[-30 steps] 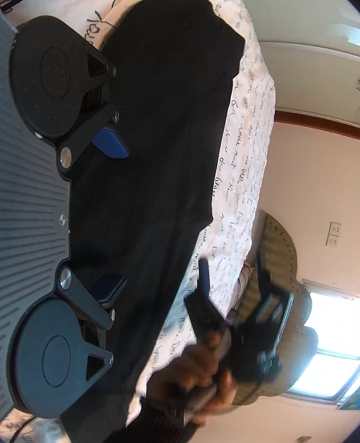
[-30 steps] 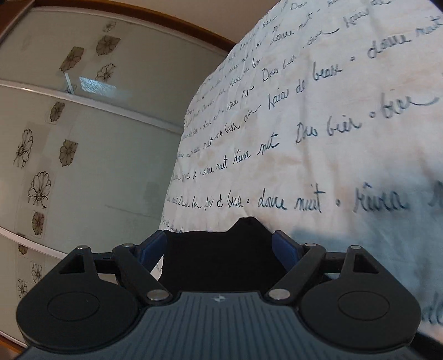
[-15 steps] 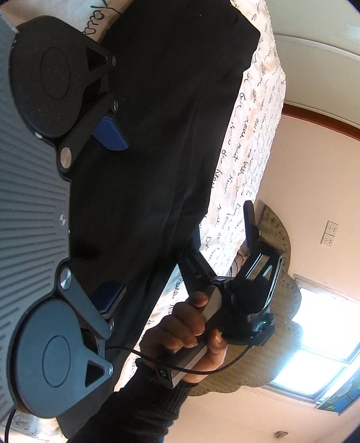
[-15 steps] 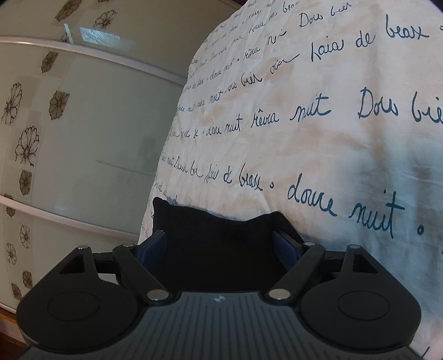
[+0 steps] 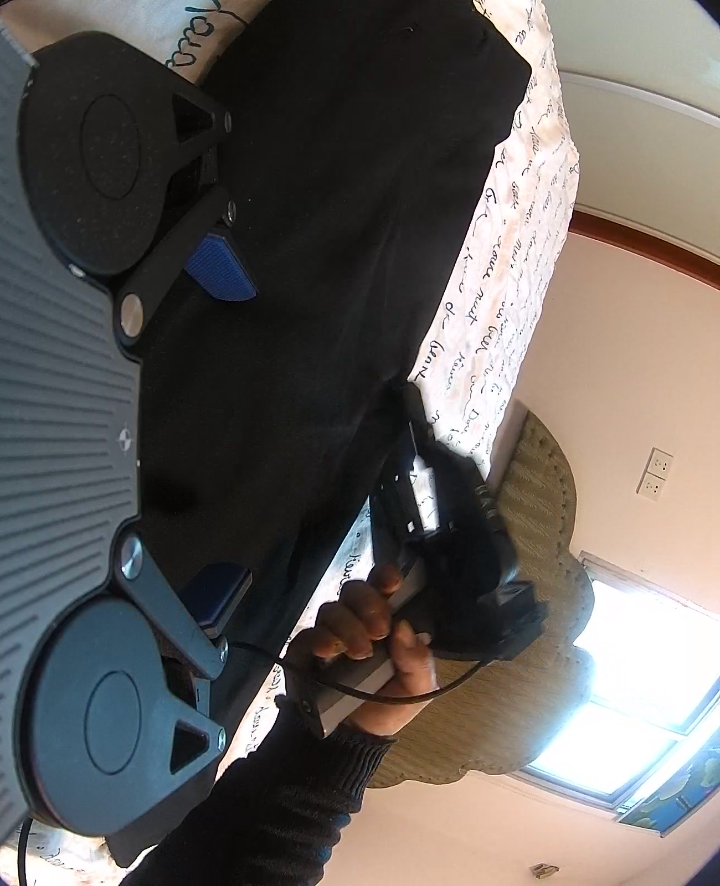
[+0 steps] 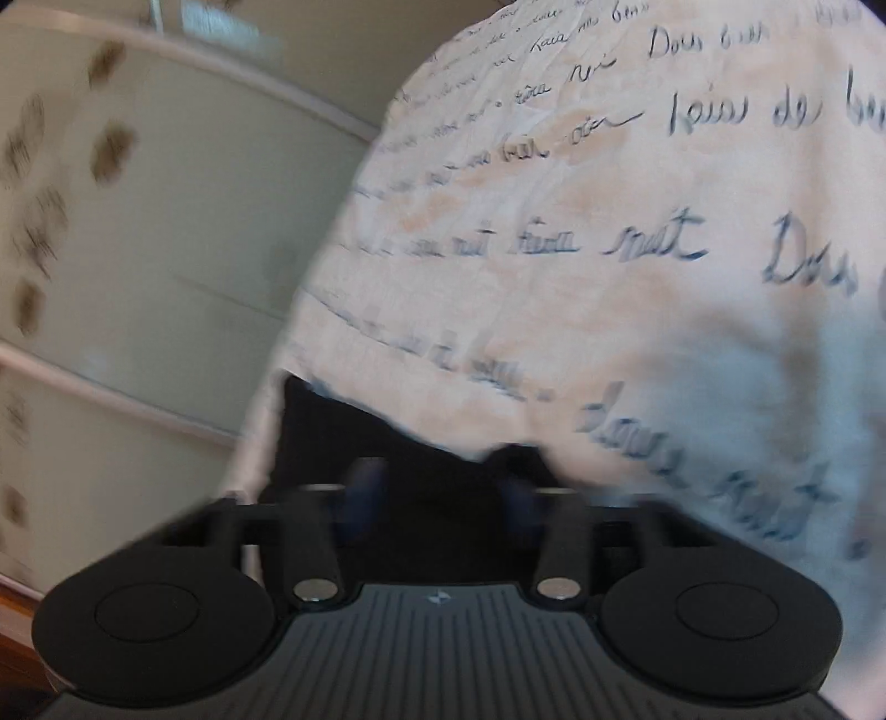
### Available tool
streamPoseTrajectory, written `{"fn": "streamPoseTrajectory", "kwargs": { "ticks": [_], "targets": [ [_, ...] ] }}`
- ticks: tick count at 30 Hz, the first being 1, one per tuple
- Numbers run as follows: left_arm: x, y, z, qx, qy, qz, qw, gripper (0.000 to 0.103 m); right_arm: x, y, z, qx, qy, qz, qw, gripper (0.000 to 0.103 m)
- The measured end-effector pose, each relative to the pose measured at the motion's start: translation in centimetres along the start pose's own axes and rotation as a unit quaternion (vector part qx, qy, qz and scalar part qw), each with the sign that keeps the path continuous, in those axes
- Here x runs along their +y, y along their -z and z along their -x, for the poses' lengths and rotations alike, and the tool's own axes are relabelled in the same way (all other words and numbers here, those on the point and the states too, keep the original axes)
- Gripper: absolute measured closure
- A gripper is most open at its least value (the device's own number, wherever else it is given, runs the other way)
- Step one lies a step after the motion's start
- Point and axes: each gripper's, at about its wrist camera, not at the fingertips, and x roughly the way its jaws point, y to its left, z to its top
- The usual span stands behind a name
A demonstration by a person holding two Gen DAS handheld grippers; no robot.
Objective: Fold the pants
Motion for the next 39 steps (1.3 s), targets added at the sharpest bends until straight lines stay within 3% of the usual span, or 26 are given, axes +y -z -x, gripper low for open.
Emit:
{"fn": "streamPoseTrajectory", "kwargs": {
  "ticks": [4, 7, 10, 13, 17, 19, 21, 23, 24, 26, 28, 30, 34, 36, 39],
  "targets": [
    [0.1, 0.0, 0.0, 0.0, -0.001, 0.001, 1.0, 0.001, -0.3, 0.2, 1.5, -0.027, -0.022, 0.005, 0.999, 0.098],
    [0.1, 0.0, 0.0, 0.0, -0.001, 0.001, 1.0, 0.001, -0.4, -0.1, 1.3, -0.041, 0.001, -0.003, 0.999, 0.099],
    [0.0, 0.0, -0.1, -0.001, -0.001, 0.0, 1.0, 0.001, -2.5, -0.3, 1.8, -0.087, 0.048, -0.037, 0.994, 0.102],
    [0.0, 0.1, 0.0, -0.001, 0.0, 0.001, 1.0, 0.001, -3.6, -0.2, 1.6, -0.084, 0.032, -0.064, 0.994, 0.103],
    [0.1, 0.1, 0.0, -0.002, 0.001, 0.003, 1.0, 0.001, -2.1, 1.0, 4.9, -0.155, 0.002, -0.066, 0.986, 0.099],
    [0.2, 0.1, 0.0, -0.002, 0.002, 0.005, 1.0, 0.001, -0.4, 2.3, 6.3, -0.168, -0.015, -0.055, 0.984, 0.097],
    [0.3, 0.1, -0.1, -0.003, 0.003, 0.005, 1.0, 0.001, 1.1, 4.0, 6.3, -0.15, -0.033, -0.048, 0.987, 0.082],
    [0.3, 0.1, -0.1, -0.003, 0.003, 0.005, 1.0, 0.001, 2.0, 5.5, 5.2, -0.114, -0.032, -0.047, 0.992, 0.031],
    [0.3, 0.1, -0.1, -0.003, 0.003, 0.005, 1.0, 0.001, 2.2, 6.3, 4.5, -0.105, -0.032, -0.04, 0.993, 0.026],
    [0.2, 0.1, 0.0, -0.003, 0.002, 0.004, 1.0, 0.001, 1.3, 7.1, 3.0, -0.099, 0.002, -0.052, 0.994, 0.034],
    [0.1, 0.1, 0.0, -0.002, 0.001, 0.002, 1.0, 0.001, 0.0, 7.6, 3.1, -0.127, -0.014, -0.065, 0.99, 0.042],
    [0.1, 0.1, 0.0, -0.001, -0.001, 0.001, 1.0, 0.001, -0.2, 8.1, 5.0, -0.155, -0.022, -0.128, 0.979, 0.04],
    [0.0, 0.1, 0.0, 0.0, -0.004, -0.003, 1.0, 0.001, 2.5, 12.0, 10.9, -0.231, -0.044, -0.11, 0.966, 0.03],
    [-0.1, 0.1, -0.1, 0.0, -0.005, -0.004, 1.0, 0.001, 3.4, 15.6, 14.0, -0.261, -0.025, -0.105, 0.959, 0.022],
    [-0.3, 0.1, -0.1, 0.001, -0.009, -0.009, 0.9999, 0.001, 3.8, 21.9, 18.4, -0.317, 0.053, -0.101, 0.941, 0.021]
  ]
}}
